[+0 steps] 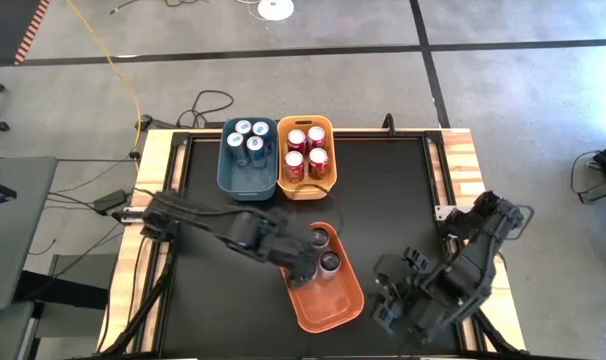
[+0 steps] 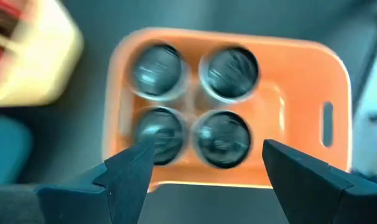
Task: Sort soda cans
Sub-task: Move the orange bin to the top right of the table
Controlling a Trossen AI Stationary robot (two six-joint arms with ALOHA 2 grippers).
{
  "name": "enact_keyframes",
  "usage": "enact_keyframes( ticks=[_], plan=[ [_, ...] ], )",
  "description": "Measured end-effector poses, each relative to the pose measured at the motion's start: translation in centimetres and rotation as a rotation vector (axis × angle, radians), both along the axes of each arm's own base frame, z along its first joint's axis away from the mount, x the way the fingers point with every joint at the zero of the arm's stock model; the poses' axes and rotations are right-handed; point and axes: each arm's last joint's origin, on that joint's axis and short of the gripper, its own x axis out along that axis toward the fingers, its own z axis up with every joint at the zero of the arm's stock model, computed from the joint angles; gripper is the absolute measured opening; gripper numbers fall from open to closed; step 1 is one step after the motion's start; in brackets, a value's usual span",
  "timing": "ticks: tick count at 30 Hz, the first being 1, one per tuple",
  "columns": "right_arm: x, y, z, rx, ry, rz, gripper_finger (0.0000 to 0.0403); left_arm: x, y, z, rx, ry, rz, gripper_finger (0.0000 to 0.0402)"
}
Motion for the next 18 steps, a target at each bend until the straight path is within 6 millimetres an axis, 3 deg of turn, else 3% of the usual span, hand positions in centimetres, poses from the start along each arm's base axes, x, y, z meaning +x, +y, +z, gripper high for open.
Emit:
enact_keyframes(
  ticks=[4,9,13,18],
  plan=[
    [1.2,-1.2,-0.7,-0.024,0.023,-0.045,0.0284,-3.1,0.1,2.7,0.14,-0.077,0.081,0.0293],
    [2.5,-2.3,-4.6,-0.066,0.223,-0.017,0.0259,-5.2,-1.3,3.7,0.185,-0.105,0.102,0.0293],
    [3.4,-2.1,-7.5,-0.018,0.293,0.036,0.0228,-5.9,-2.9,2.9,0.182,-0.081,0.09,0.0293],
    [4.8,-2.0,-9.2,0.039,0.243,0.052,0.019,-6.1,-4.4,-0.1,0.194,-0.004,0.126,0.0293]
  ],
)
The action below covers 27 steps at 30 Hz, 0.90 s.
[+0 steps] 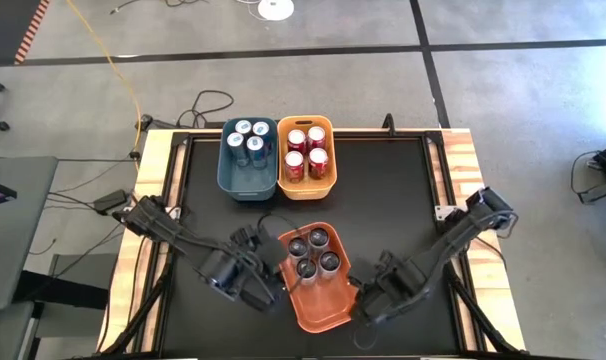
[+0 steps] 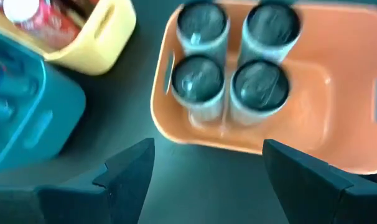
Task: Sort soda cans
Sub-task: Move the orange bin to the top right of the table
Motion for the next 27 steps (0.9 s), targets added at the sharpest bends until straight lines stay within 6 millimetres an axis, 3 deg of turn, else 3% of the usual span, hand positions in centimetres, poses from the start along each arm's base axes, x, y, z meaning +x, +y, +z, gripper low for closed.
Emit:
enact_keyframes(
  ticks=[8,13,20,27],
  plan=[
    [1.7,-3.2,-2.0,-0.003,0.057,-0.138,0.0146,-0.3,-1.5,-4.8,-0.047,0.113,0.036,0.028],
    [1.7,-3.5,-3.2,0.021,0.05,-0.129,0.0124,-1.5,-2.4,-6.5,-0.108,0.09,0.042,0.0258],
    [-1.6,-4.5,-2.1,0.096,-0.053,-0.19,0.0113,-4.9,-2.3,-7.6,-0.226,-0.069,0.088,0.0233],
    [-4.9,-6.8,-2.3,0.303,-0.338,-0.269,0.0113,-6.8,-1.1,-11.1,-0.307,-0.313,0.086,0.0224]
  ],
)
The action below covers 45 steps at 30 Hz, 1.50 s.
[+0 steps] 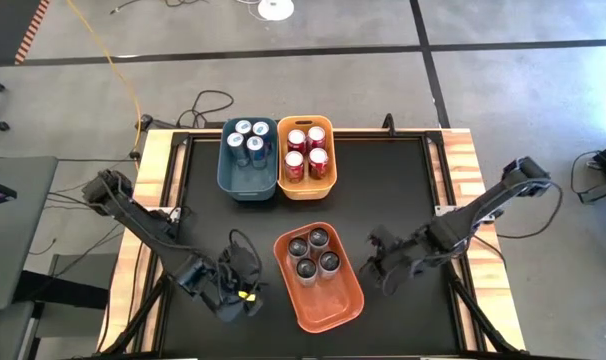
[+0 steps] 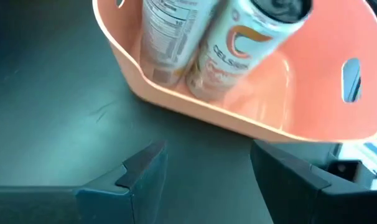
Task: Sort soda cans
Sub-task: Move the orange bin to the top right of the table
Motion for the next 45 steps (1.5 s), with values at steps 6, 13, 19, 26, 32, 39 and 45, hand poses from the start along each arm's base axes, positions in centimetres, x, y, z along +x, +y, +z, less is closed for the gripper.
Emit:
enact_keyframes(
  ticks=[6,13,19,26,32,39,45],
  plan=[
    [0.4,-2.3,-1.8,0.127,-0.143,-0.149,0.0113,-0.1,0.9,-4.6,0.047,-0.09,0.026,0.0224],
    [1.9,-3.2,-3.9,0.06,-0.05,-0.189,0.0113,0.8,1.8,-6.6,0.061,-0.082,0.058,0.0224],
    [3.2,-3.7,-4.5,0.035,-0.067,-0.15,0.0113,1.4,2.9,-6.7,0.094,-0.064,0.061,0.0224],
    [3.9,-4.7,-5.1,-0.024,-0.051,-0.13,0.01,1.8,4.0,-6.9,0.117,-0.006,0.039,0.0224],
    [4.2,-5.1,-5.4,-0.043,-0.041,-0.096,0.0052,2.2,4.8,-7.0,0.137,0.02,0.029,0.0224],
    [4.3,-5.4,-5.3,-0.045,-0.048,-0.08,0.002,2.5,5.5,-7.0,0.147,0.029,0.037,0.0224],
    [4.2,-5.3,-5.2,-0.048,-0.049,-0.077,0.0007,2.9,6.2,-7.0,0.153,0.033,0.042,0.0224]
  ],
)
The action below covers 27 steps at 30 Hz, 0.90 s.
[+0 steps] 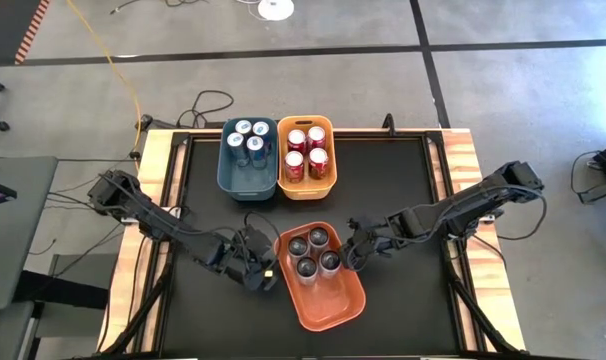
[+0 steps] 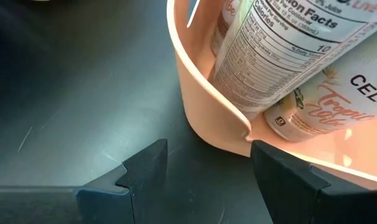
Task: Sort soda cans
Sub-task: Move the orange bin to the top right of the table
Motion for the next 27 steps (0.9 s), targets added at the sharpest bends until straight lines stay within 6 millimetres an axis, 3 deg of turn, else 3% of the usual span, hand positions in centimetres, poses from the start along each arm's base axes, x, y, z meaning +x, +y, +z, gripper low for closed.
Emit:
enact_keyframes(
  ticks=[15,27],
  plan=[
    [-0.5,0.6,-0.1,-0.018,0.022,0.003,0.0001,0.8,1.0,0.2,0.001,-0.035,0.022,0.0224],
    [-1.8,1.2,1.0,-0.09,0.167,-0.054,0.0001,3.1,3.7,1.3,0.007,-0.172,0.056,0.0224]
  ],
)
